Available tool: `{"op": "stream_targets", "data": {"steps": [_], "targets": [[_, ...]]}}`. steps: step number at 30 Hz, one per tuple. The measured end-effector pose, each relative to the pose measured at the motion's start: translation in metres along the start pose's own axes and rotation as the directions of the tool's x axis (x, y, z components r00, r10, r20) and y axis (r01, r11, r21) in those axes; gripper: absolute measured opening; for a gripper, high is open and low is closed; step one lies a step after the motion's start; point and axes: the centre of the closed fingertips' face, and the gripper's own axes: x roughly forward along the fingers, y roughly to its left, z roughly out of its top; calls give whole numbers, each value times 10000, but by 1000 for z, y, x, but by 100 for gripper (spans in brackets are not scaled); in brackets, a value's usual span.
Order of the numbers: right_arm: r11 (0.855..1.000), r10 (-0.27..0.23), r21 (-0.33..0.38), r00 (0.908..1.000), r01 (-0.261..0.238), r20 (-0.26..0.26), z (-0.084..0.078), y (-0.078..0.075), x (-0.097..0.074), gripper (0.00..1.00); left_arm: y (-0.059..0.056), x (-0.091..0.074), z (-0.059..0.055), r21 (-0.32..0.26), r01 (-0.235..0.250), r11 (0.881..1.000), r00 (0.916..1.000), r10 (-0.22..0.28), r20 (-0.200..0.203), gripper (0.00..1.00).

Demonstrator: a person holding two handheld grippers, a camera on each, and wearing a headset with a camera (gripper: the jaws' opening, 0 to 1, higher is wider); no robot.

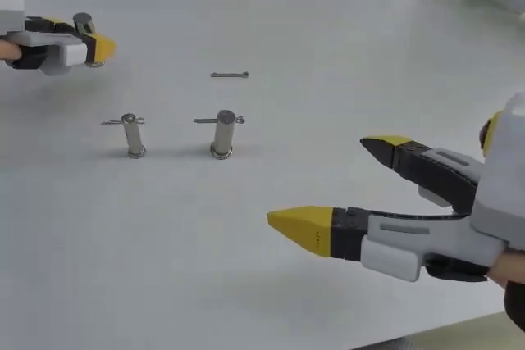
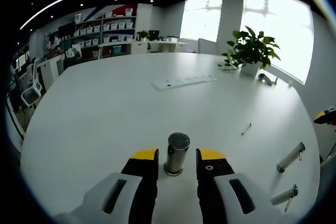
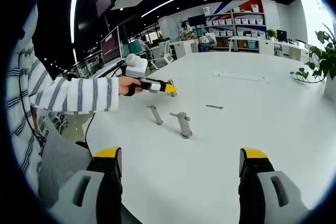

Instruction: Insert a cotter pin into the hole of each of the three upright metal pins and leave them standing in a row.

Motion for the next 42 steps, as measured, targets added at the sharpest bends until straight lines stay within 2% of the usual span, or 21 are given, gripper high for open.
{"op": "stream_targets", "data": {"steps": [4, 6, 13, 15, 17, 22, 23, 25, 27, 30, 35, 36, 39, 42], "targets": [[10000, 0, 25, 10000, 1, -74, -2, 0, 1, 91, 0, 3, -6, 157, 68, 9999, 9999, -66, -119, 14], [10000, -15, 5, 10000, 15, -84, -3, 0, 1, 91, -2, -1, -7, 373, -21, 9993, 9999, 27, -141, 12], [10000, 37, -2, 9998, -37, -175, -6, 2, 1, 91, -8, -4, -5, 430, 140, 9990, 9999, -135, -106, 11], [10000, 49, 9, 9998, -48, -171, -6, 2, 1, 90, -9, -5, -5, 617, 212, 9979, 9997, -207, -103, 10], [10000, 67, 25, 9998, -67, -164, -6, 3, 2, 90, -10, -5, -4, 1075, 230, 9939, 9997, -219, -110, 10], [9999, 117, 2, 9999, -117, -124, -4, 5, 2, 90, -11, -10, -3, 572, 162, 9982, 9997, -152, -179, 9], [9999, 137, -7, 9999, -138, -105, -3, 5, 3, 90, -9, -11, -4, 311, 142, 9994, 9997, -136, -190, 9], [9999, 144, -24, 9999, -144, -82, -1, 5, 3, 90, -5, -10, -3, 317, 144, 9994, 9997, -138, -179, 9], [9998, 171, -50, 9998, -171, -52, 0, 6, 4, 89, -2, -13, 1, 633, 97, 9979, 9999, -89, -129, 9], [9998, 208, -59, 9998, -208, 6, 1, 7, 4, 89, -3, -19, 7, 600, 199, 9980, 9998, -198, -25, 9], [9993, 378, -8, 9991, -378, 192, 4, 13, 5, 89, -12, -36, 26, 789, 395, 9961, 9985, -423, 345, 9], [9992, 394, -24, 9990, -394, 231, 4, 14, 4, 89, -16, -40, 30, 591, 604, 9964, 9969, -632, 463, 9], [9990, 447, -63, 9984, -445, 355, 7, 17, 4, 90, -23, -48, 35, 362, 884, 9954, 9940, -905, 618, 9], [9989, 464, -81, 9978, -461, 476, 9, 18, 2, 90, -31, -60, 39, 482, 978, 9940, 9925, -1010, 695, 9]]}}
